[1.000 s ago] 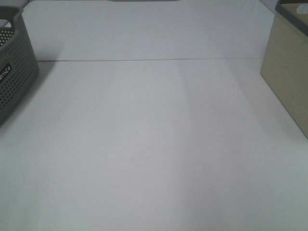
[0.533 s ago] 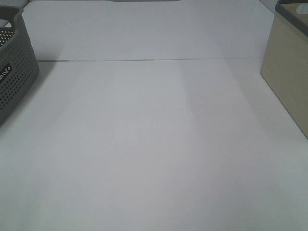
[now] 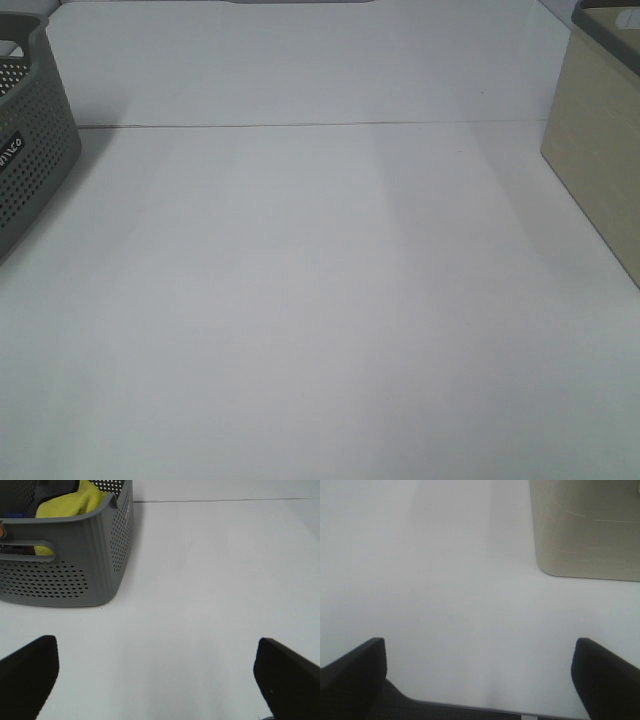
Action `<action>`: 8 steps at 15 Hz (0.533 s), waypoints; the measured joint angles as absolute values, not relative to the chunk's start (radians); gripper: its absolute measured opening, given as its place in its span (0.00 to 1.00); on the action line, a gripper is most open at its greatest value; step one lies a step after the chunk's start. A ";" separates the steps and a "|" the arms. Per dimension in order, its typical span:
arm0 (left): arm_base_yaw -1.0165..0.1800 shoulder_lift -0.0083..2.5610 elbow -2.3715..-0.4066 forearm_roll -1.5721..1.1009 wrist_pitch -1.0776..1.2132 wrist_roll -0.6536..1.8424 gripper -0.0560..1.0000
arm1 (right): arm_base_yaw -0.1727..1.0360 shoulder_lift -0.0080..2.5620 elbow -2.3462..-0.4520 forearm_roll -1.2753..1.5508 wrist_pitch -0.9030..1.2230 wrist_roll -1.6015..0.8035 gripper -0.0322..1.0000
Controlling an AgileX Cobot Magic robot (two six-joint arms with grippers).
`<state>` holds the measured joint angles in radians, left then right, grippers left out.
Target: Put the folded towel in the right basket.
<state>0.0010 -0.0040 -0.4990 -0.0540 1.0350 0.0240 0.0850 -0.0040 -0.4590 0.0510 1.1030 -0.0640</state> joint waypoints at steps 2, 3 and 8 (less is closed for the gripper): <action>0.001 -0.004 -0.499 -0.054 1.035 0.024 0.99 | 0.085 -0.004 -0.457 0.052 1.103 -0.061 0.97; 0.001 -0.004 -0.499 -0.055 1.035 0.024 0.99 | 0.085 -0.004 -0.457 0.052 1.103 -0.060 0.97; 0.001 -0.004 -0.499 -0.054 1.035 0.024 0.99 | -0.014 -0.004 -0.457 0.061 1.103 -0.058 0.97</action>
<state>0.0010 -0.0040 -0.4990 -0.0540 1.0350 0.0240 -0.0140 -0.0040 -0.4570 0.0610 1.1030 -0.0580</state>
